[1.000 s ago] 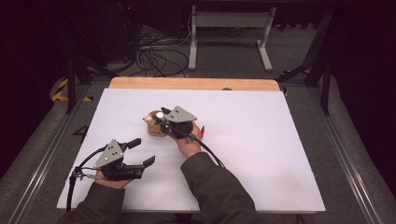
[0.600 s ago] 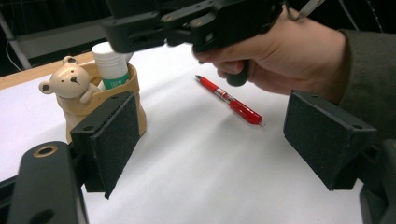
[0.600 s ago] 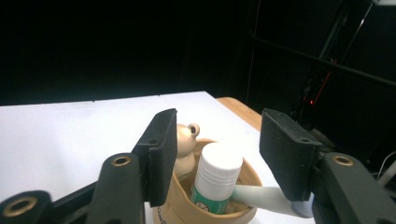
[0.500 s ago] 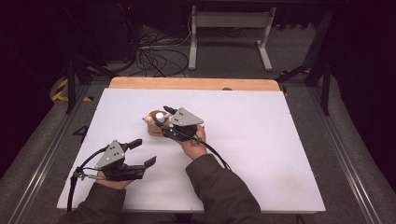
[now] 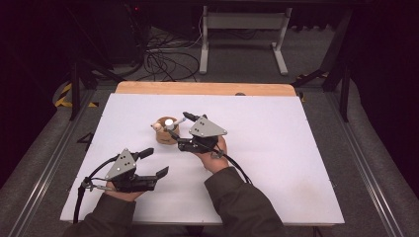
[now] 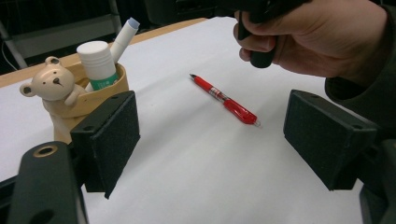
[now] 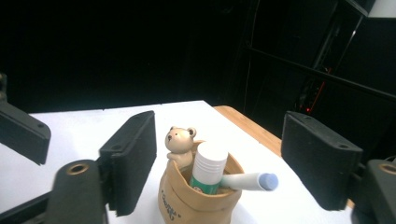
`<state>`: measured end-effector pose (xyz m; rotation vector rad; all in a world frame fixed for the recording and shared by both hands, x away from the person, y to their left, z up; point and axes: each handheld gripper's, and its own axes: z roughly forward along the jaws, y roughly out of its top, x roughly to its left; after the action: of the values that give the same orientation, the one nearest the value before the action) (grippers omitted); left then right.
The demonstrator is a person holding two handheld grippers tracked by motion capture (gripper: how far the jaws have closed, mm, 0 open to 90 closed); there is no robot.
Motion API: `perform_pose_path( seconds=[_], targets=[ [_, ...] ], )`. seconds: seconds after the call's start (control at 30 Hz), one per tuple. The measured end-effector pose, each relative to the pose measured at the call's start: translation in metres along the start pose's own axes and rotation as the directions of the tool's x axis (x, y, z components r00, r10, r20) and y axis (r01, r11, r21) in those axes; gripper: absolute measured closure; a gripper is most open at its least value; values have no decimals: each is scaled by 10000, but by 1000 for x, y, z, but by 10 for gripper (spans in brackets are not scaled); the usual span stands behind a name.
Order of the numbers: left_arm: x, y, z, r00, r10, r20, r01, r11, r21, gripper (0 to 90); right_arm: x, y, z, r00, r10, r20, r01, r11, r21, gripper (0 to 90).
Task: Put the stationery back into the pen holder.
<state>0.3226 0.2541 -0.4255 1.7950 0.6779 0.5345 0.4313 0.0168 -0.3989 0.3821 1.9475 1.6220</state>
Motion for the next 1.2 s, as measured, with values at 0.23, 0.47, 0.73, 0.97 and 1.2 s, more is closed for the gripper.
perform_pose_path(
  seconds=[0.23,0.47,0.73,0.97,1.2],
  targets=[
    [-3,1,4,10000,84,-12,-84,10000,37,193,-4,3,-16,9987,519,3,-519,9986,35,189],
    [-3,-1,5,10000,97,-22,-96,9999,120,193,-13,-3,-26,9929,1051,553,-1090,9914,724,178],
    [-2,-3,7,10000,92,-32,-91,9997,223,193,-28,-19,-38,9756,1578,1530,-1797,9734,1419,162],
    [-3,-6,8,9998,193,-83,-189,9992,351,193,-39,-23,-53,9488,2046,2409,-2474,9550,1636,170],
    [-1,-8,7,9997,197,-164,-192,9992,345,195,-48,-33,-57,9111,2469,3300,-3257,9219,2097,241]
  ],
)
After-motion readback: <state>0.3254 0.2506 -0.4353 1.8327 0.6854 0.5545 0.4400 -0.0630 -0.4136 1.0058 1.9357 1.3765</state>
